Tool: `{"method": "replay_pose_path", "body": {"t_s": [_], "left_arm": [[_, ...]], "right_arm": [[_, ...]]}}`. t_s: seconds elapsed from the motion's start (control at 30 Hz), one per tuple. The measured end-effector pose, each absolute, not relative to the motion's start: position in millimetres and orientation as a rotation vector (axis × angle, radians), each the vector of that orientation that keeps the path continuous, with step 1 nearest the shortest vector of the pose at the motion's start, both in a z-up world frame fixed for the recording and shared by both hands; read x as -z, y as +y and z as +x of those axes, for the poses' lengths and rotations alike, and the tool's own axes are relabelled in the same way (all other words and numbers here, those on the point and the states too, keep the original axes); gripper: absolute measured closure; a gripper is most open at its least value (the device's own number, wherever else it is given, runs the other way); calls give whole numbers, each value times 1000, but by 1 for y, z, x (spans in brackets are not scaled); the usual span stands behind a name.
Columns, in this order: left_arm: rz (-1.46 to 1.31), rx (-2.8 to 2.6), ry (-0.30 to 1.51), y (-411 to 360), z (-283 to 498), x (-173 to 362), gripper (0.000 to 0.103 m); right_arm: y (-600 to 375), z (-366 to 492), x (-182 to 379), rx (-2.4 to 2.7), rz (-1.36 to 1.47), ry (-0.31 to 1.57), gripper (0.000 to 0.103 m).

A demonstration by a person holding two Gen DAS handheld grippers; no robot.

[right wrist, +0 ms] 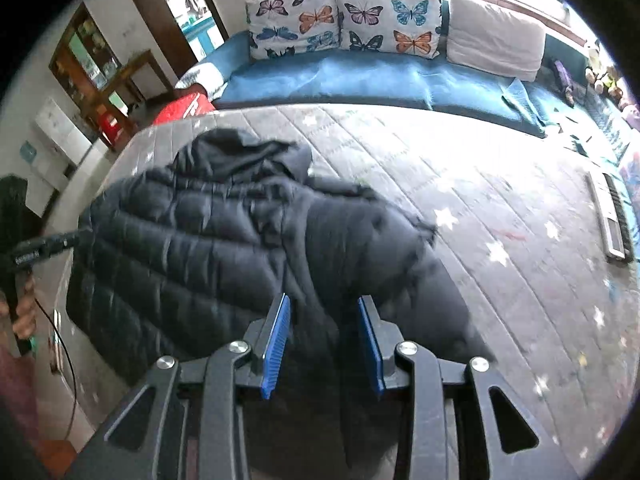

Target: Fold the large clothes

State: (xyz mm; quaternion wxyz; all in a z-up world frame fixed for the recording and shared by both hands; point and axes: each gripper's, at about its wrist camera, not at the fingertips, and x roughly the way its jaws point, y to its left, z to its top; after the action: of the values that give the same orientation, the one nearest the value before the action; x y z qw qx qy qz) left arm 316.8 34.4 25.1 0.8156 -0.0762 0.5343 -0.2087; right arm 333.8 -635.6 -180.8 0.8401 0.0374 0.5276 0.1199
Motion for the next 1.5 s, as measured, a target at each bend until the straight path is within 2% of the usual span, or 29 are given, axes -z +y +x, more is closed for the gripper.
{"method": "replay_pose_path", "body": {"t_s": [0.3, 0.57, 0.63, 0.67, 0.7, 0.73, 0.77, 0.8, 0.97, 1.23, 1.5], "left_arm": [[-212, 426, 1197, 41, 344, 14, 86], [-251, 414, 1206, 45, 335, -2, 86], [-250, 409, 1185, 54, 327, -14, 85], [-236, 400, 1166, 58, 321, -21, 80], [-225, 391, 1152, 62, 315, -25, 66], [-214, 380, 1135, 66, 309, -30, 56], [-208, 373, 1117, 71, 303, -34, 36], [-205, 370, 1097, 77, 296, -38, 27], [-278, 362, 1097, 106, 272, -35, 20], [-447, 343, 1157, 134, 256, 8, 20], [-580, 372, 1185, 142, 267, 41, 16]], "right_arm": [[-639, 353, 218, -217, 60, 1182, 65], [-648, 328, 182, -213, 77, 1095, 63], [-653, 314, 169, -204, 92, 1066, 55], [-656, 309, 165, -207, 98, 1059, 45], [-660, 302, 161, -206, 98, 1049, 38], [-664, 293, 157, -201, 95, 1038, 36], [-670, 283, 155, -200, 102, 1031, 34], [-672, 281, 155, -203, 113, 1035, 33], [-698, 253, 178, -226, 235, 1087, 32], [-720, 238, 219, -278, 467, 1120, 31], [-726, 250, 240, -336, 620, 1096, 14]]}}
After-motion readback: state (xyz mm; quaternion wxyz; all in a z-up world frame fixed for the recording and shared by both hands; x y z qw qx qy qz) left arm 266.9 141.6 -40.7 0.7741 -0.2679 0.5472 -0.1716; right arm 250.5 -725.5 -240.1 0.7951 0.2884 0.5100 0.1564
